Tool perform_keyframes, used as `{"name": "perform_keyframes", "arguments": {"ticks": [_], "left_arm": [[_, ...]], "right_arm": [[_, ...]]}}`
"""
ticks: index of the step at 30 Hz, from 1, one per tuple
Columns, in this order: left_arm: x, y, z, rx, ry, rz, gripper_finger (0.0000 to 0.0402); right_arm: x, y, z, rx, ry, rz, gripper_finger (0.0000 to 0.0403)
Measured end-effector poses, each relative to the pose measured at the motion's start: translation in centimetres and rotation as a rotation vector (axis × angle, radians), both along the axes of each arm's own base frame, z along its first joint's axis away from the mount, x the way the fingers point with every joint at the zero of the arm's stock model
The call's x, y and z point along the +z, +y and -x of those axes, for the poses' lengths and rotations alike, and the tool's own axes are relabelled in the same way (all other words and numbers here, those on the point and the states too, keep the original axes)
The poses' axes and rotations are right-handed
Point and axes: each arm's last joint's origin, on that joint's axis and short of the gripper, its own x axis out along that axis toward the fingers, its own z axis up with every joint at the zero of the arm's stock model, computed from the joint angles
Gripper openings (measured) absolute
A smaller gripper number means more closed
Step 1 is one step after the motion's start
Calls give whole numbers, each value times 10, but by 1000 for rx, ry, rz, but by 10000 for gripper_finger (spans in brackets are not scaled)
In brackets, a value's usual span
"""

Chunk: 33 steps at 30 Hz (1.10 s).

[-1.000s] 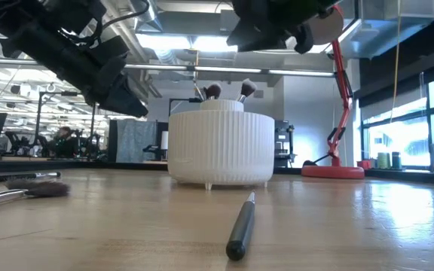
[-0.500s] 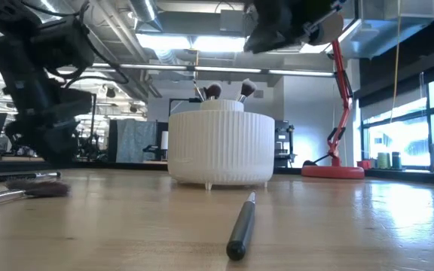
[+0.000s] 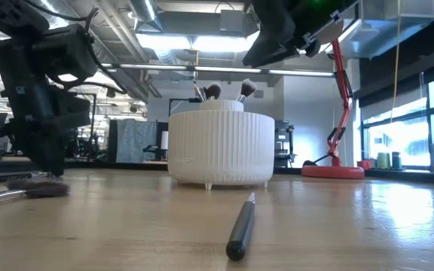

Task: Put items in baskets/containers
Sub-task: Put the black eyeshadow brush into the white brush holder

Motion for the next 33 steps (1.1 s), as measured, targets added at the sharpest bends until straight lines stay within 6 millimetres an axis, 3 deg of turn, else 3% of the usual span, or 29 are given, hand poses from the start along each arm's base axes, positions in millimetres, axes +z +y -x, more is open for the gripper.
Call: {"name": "perform_keyframes", "arguments": {"ticks": [10, 19, 27, 33], "left_arm": [[-3, -15, -4, 28, -77, -63, 8], [2, -37, -17, -25, -295, -91, 2], [38, -55, -52, -215, -740, -328, 2], [70, -58, -65, -272, -981, -484, 2]], "right_arm": [[1, 2, 1, 21, 2, -9, 129], [25, 18, 22, 109, -76, -93, 129], [23, 29, 40, -15, -115, -147, 129], [21, 32, 43, -16, -103, -162, 129]]}}
